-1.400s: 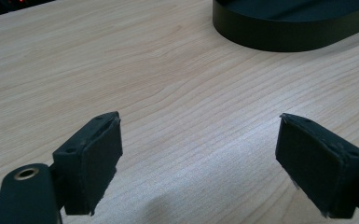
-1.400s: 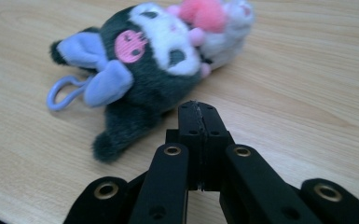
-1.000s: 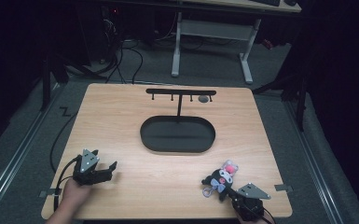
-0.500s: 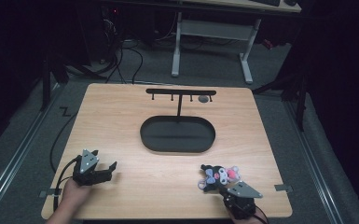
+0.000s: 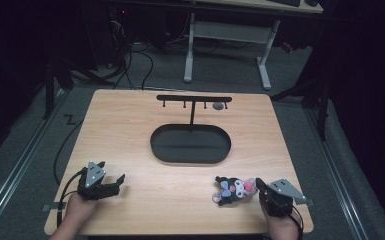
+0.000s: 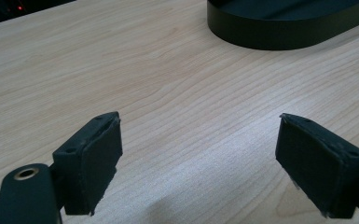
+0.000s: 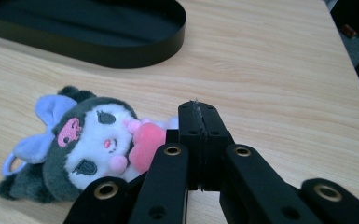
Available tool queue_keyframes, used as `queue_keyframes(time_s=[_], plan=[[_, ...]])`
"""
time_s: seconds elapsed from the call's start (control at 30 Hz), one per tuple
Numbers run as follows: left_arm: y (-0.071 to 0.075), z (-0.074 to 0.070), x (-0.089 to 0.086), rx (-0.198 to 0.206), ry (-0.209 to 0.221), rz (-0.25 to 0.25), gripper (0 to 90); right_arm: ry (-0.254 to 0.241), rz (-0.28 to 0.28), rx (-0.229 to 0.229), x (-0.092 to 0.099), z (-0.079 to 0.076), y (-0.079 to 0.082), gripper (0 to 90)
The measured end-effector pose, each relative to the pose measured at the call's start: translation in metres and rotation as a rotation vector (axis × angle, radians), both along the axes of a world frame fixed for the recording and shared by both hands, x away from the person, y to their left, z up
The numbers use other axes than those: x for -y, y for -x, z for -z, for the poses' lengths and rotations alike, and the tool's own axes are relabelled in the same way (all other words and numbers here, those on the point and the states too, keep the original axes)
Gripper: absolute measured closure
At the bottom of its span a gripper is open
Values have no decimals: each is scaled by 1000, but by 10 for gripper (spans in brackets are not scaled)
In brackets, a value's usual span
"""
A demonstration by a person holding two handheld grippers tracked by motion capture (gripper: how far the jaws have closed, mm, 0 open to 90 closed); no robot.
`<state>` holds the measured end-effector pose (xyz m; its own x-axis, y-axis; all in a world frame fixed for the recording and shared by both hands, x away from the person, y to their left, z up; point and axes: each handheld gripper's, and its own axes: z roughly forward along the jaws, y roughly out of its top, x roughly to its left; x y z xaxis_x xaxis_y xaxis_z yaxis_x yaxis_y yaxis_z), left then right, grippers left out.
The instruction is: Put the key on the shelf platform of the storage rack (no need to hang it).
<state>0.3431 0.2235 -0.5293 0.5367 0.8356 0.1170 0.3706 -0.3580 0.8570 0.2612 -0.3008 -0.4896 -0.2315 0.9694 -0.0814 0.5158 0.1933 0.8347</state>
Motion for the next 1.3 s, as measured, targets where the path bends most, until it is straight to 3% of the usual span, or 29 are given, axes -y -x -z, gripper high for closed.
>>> queue_keyframes(time_s=[0.23,0.6,0.73,0.83,0.93,1.0,1.17,1.3], plan=[[0,0,0,-1,0,4,154,-1,-7,-39,0,7,3,900],[-6,-1,3,-21,-3,2,154,-19,-55,-73,-9,9,29,900],[-5,-1,3,-21,-6,4,154,-5,-47,-31,-12,2,32,899],[-4,0,3,-16,-7,7,154,34,32,-1,-8,-1,22,862],[-2,0,2,-12,-3,9,154,41,79,-34,1,5,7,893],[-2,0,1,-10,0,8,154,31,79,-72,7,12,0,900],[-1,-1,0,-9,3,6,154,6,36,-105,4,14,9,900],[-2,-1,0,-12,11,3,154,15,1,-124,-2,16,17,900]])
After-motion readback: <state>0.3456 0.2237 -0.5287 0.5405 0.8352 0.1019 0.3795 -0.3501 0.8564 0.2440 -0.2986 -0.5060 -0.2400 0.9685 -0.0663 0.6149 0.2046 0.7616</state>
